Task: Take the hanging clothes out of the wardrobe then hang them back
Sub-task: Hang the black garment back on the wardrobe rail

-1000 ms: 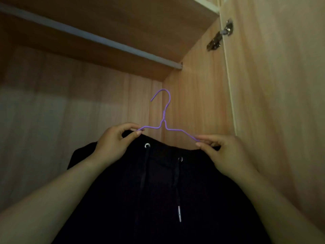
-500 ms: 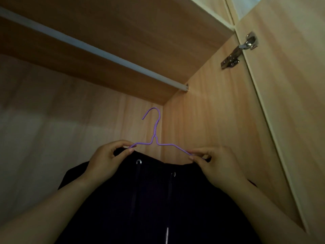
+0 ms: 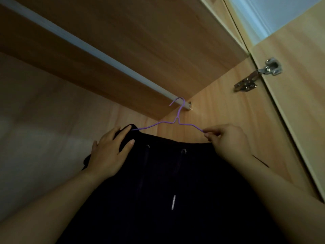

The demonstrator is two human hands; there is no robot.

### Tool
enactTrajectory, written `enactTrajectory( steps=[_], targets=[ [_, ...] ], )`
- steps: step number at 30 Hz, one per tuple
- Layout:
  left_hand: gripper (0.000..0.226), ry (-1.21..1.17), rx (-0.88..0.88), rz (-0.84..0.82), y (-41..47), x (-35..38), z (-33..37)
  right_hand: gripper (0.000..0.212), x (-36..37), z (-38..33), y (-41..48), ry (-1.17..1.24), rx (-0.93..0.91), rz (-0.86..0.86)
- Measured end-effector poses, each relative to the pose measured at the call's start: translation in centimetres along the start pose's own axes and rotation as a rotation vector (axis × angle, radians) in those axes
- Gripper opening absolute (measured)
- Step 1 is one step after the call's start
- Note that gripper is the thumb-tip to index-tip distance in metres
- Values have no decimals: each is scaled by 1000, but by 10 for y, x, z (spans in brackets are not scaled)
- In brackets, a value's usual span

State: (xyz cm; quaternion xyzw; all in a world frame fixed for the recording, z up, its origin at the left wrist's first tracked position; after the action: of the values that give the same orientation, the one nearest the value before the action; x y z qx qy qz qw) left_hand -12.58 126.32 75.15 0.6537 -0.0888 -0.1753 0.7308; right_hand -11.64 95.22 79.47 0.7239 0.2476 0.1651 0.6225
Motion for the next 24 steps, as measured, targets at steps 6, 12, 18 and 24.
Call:
enactTrajectory(
  steps=[6,12,18,24],
  targets=[
    [74,-173,-8,-83,18,26,0,17,-5,4,45,-100,69,54],
    [74,-389,-43,-164,35,49,19,21,3,-10,84,-178,60,53],
    [57,-400,2,-159,27,72,18,24,41,-18,100,-237,10,-89],
    [54,-326,-5,-202,10,99,14,25,56,-15,75,-439,-111,-23]
  ],
)
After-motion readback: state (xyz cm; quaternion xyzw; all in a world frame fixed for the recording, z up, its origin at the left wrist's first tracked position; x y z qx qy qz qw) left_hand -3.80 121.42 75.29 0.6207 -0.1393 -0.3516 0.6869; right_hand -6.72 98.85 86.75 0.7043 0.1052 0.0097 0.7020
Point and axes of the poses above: each hand's wrist, its own y-axis towards the middle knuckle, its own x-axis out of the palm, z = x × y, the point moved 4 cm from there along y, towards the middle knuckle, and after that the axes turned 6 degrees about -y, right-handed, at the moved point
